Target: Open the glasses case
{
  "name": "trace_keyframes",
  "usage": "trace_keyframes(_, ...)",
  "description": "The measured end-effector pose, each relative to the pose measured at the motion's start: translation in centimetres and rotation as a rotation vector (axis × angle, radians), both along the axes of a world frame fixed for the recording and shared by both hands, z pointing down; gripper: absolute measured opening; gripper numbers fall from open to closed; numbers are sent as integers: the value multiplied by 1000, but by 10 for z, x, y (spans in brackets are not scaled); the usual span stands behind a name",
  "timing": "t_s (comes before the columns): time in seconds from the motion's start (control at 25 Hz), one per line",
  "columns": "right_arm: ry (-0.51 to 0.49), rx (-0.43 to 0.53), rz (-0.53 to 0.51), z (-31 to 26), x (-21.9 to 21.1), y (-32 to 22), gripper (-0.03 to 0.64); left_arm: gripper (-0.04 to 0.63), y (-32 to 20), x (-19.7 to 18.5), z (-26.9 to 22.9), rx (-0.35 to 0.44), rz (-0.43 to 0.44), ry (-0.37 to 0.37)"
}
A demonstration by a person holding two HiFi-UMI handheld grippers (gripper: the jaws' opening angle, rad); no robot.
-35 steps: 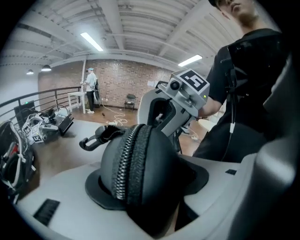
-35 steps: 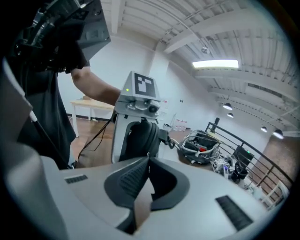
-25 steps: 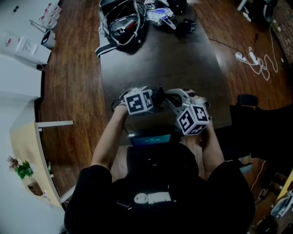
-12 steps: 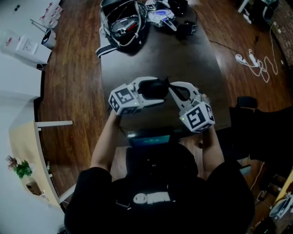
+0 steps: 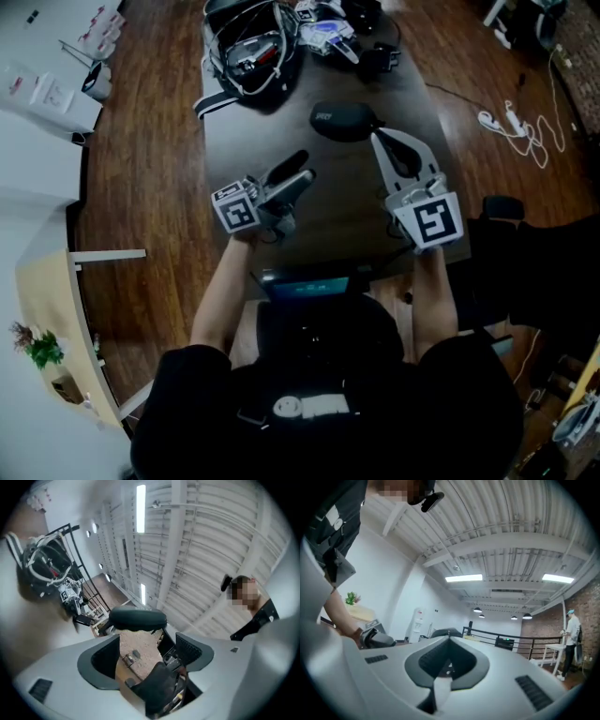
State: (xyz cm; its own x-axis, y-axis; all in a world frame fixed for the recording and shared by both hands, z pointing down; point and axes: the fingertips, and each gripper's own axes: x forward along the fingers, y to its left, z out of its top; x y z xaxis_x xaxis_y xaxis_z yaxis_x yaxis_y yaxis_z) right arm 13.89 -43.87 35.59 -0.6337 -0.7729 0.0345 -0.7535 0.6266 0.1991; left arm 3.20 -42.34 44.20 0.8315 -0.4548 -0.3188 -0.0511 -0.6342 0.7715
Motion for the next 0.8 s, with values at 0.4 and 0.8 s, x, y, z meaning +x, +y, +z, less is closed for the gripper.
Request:
trace_keyframes(0.4, -142, -58, -140, 27, -49, 38, 14, 408, -24, 9, -7, -200, -80, 362)
trace_keyframes(0.8, -86, -159, -442, 61, -77, 97, 14, 408, -24, -6, -6, -232, -25, 544)
